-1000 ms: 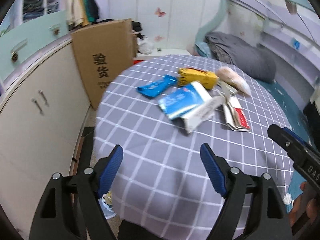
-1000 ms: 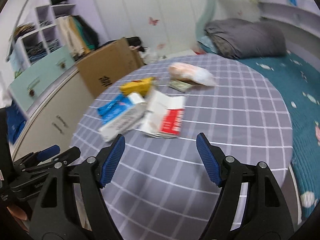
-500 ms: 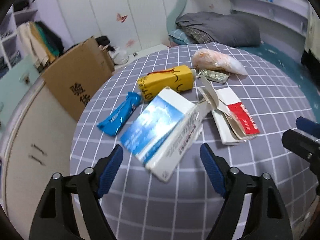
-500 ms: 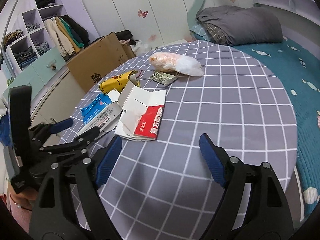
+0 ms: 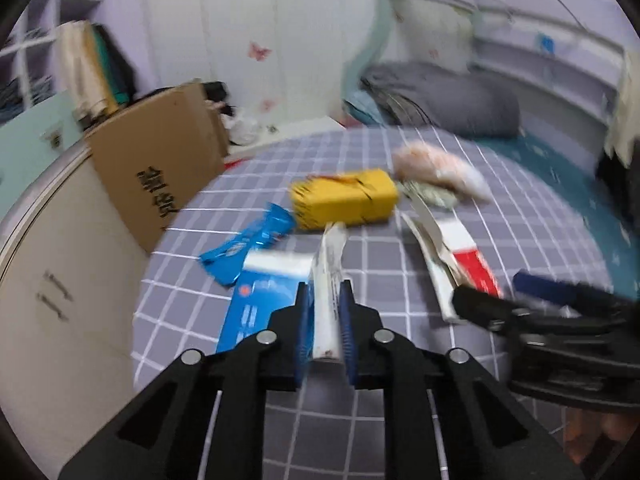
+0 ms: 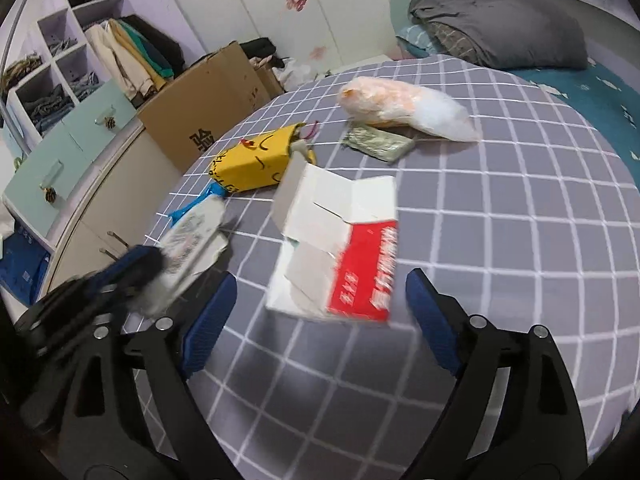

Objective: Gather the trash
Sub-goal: 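Grasp the blue-white carton with the left tool while the right tool grasps the red-white carton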

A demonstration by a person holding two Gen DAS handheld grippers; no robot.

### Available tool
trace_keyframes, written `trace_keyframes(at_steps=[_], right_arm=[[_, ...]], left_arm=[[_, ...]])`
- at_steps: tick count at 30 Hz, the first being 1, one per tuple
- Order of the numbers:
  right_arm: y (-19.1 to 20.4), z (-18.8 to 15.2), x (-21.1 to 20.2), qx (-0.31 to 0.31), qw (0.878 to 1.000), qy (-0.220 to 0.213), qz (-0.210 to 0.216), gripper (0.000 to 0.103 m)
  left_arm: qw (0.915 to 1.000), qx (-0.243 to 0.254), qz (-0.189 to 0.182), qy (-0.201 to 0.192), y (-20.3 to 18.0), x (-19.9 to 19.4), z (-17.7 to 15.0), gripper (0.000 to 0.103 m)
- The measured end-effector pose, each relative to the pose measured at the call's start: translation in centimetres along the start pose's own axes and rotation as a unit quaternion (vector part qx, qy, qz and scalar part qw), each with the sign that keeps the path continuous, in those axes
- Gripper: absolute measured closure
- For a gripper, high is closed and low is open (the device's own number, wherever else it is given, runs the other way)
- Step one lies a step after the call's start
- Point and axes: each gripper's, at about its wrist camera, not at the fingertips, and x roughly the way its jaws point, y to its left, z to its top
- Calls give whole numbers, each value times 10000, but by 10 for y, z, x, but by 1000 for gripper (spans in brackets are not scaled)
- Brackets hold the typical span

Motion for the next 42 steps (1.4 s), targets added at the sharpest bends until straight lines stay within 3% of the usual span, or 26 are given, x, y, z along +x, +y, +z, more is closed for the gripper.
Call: trace_keyframes(at_steps=[2,4,9,11,17,20,21,23,24,25,29,36,38,39,42], right_arm=[[4,6,9,-93,9995,45,-290,18],[6,11,20,-148,9986,137,-496,18],[15,13,31,-467,9942,256,-936,18],[18,11,31,-620,9918,235,-1090,33],[11,2,22,-760,9926,214,-927,34],[2,-3,12,-671,9944,199,-786,34],[2,-4,12,-646,9948,190,-764,34],[-6,-8,4,-533,9961,162,-687,34],[-8,-8,2,-495,9965,156,-662,34],[-11,-9,-1,-454,9968,145,-635,34],[-21,-11,-9,-304,9979,111,-560,35],[-28,-17,-19,-220,9986,73,-480,35],[-28,-18,-20,-212,9986,73,-470,35],[-30,-17,-20,-197,9987,73,-455,35],[-30,-18,-23,-180,9989,61,-431,35]], left_arm=[[9997,-216,60,-105,5,-6,1,91],[9989,-358,215,-195,10,-12,1,103],[9981,-561,178,-176,20,-12,-1,103],[9982,-572,126,-84,20,-8,-4,103],[9984,-559,42,26,13,-7,-8,103],[9978,-625,-177,95,11,-7,-7,101],[9977,-649,-170,117,10,-7,-7,99],[9981,-593,-115,155,5,-6,-7,73],[9985,-503,-99,175,1,-5,-7,48],[9988,-451,-75,150,-2,-5,-8,44],[9989,-87,-88,453,-19,11,-12,44],[9956,414,482,682,-35,31,-21,44],[9943,466,673,687,-34,32,-22,56],[9940,465,734,661,-33,31,-21,75],[9957,246,613,650,-22,27,-19,79]])
